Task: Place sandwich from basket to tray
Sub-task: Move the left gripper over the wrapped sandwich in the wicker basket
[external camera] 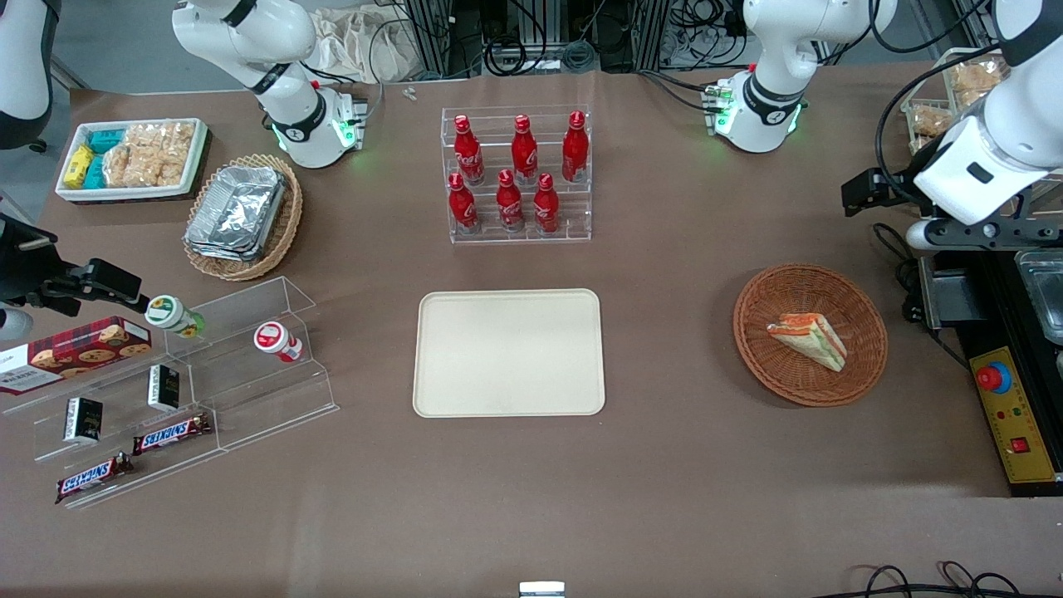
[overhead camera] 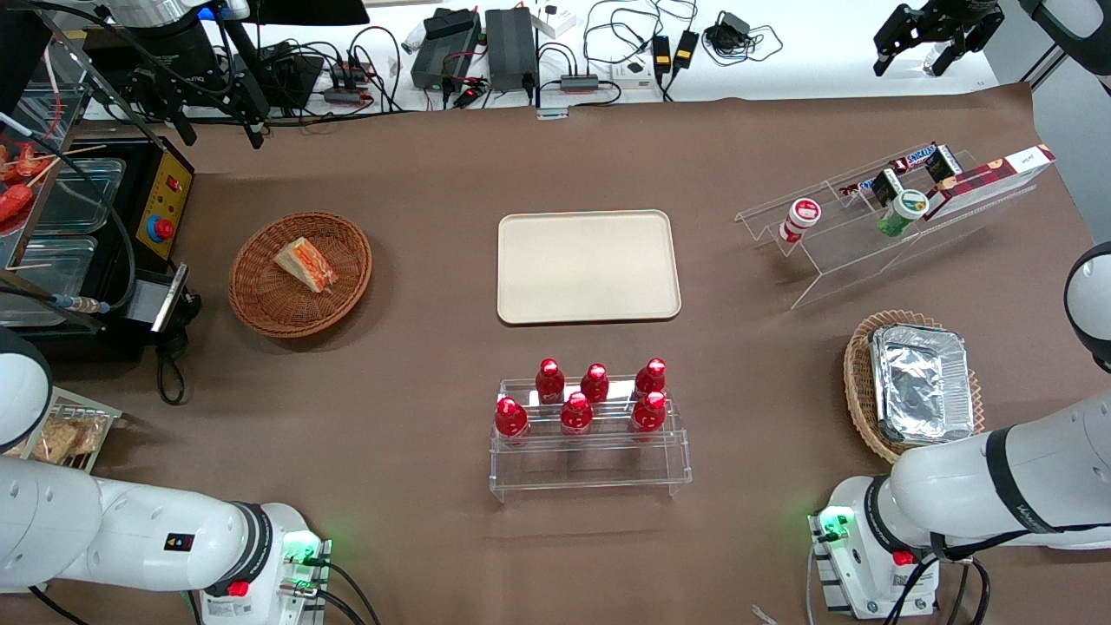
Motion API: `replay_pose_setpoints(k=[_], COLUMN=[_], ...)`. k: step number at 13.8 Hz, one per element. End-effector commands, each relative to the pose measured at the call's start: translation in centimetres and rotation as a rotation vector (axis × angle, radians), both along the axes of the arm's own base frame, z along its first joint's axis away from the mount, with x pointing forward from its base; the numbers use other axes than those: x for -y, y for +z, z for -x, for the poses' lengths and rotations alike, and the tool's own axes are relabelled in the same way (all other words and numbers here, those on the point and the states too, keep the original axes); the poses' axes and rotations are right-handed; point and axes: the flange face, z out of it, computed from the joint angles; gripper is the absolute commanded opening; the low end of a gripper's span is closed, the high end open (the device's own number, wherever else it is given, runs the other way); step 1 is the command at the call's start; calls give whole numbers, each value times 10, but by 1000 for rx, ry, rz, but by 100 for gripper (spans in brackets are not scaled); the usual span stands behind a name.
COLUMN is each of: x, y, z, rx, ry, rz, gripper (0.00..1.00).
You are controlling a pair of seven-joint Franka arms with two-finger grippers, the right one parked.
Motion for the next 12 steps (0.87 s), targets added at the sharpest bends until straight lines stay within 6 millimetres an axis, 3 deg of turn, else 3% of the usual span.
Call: replay_pose_setpoints(k=[1, 3, 5, 6, 8, 11, 12], x=[4, 3, -3, -16, -26, -31, -42], y=[2, -3, -20, -37, -86, -182, -209], z=[0, -3, -12, -21, -40, -67, -76], rx=[-18, -25, -58, -86, -172, -288, -304], ry=[-36, -35, 13, 74, 188, 315, 407], rz=[-20, -34, -48, -59, -98, -166, -186], gripper=[100, 100, 100, 100, 100, 100, 100])
